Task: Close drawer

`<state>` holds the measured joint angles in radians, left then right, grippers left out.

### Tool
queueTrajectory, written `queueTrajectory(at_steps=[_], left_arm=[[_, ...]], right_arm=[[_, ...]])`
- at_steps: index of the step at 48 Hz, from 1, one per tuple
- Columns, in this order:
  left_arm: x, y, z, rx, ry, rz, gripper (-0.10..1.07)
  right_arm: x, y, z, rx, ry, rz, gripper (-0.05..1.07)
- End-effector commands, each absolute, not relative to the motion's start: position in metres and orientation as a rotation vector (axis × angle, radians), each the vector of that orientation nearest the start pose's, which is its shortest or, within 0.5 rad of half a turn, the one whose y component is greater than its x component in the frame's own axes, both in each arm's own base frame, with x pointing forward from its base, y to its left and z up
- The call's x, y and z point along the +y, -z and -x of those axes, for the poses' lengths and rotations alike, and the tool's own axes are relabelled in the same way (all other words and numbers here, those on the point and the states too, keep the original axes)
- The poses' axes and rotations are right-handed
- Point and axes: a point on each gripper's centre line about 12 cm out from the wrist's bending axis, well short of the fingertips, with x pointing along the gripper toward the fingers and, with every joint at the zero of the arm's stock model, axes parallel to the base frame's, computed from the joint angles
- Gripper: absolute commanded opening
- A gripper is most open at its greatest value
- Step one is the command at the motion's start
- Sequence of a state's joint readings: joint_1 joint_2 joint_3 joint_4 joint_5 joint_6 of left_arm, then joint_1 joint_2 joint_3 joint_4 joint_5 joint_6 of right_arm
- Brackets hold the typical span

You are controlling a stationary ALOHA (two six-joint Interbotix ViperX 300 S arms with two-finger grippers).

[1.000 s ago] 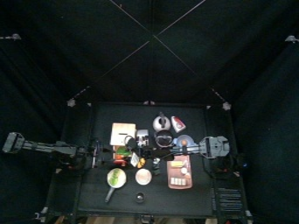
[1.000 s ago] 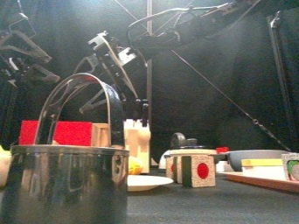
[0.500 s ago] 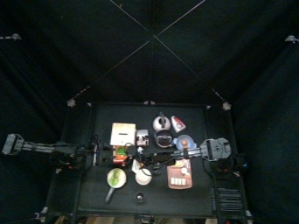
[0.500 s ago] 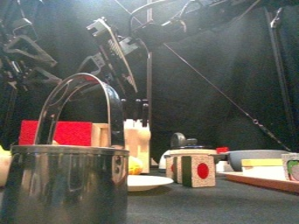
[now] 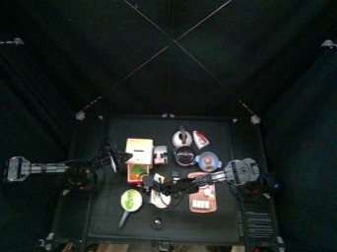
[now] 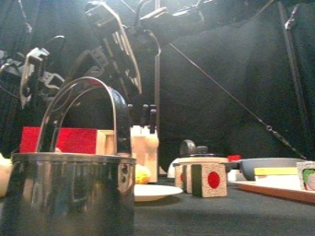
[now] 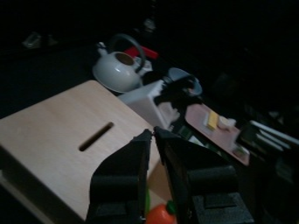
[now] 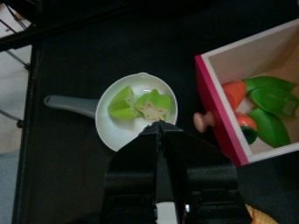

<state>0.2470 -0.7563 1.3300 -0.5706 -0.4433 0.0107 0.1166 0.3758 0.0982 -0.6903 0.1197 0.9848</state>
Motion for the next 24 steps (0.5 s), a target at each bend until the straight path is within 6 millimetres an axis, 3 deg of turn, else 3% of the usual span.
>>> queueTrajectory(at_steps=[1, 9, 24], left_arm=[[0.093, -0.218, -0.196, -0.001, -0.594, 0.535, 0.58], [0.113, -0.225, -0.204, 0.020, -0.658, 0.575, 0.58], [0.114, -0.203, -0.213, 0.179, -0.651, 0.587, 0.58]], right_arm=[[0.052, -0.205, -0.538, 0.510, 0.036, -0.226, 0.47], [0.049, -0.199, -0.549, 0.522, 0.063, -0.217, 0.47], [0.045, -0.185, -0.562, 0.578, 0.139, -0.195, 0.47]])
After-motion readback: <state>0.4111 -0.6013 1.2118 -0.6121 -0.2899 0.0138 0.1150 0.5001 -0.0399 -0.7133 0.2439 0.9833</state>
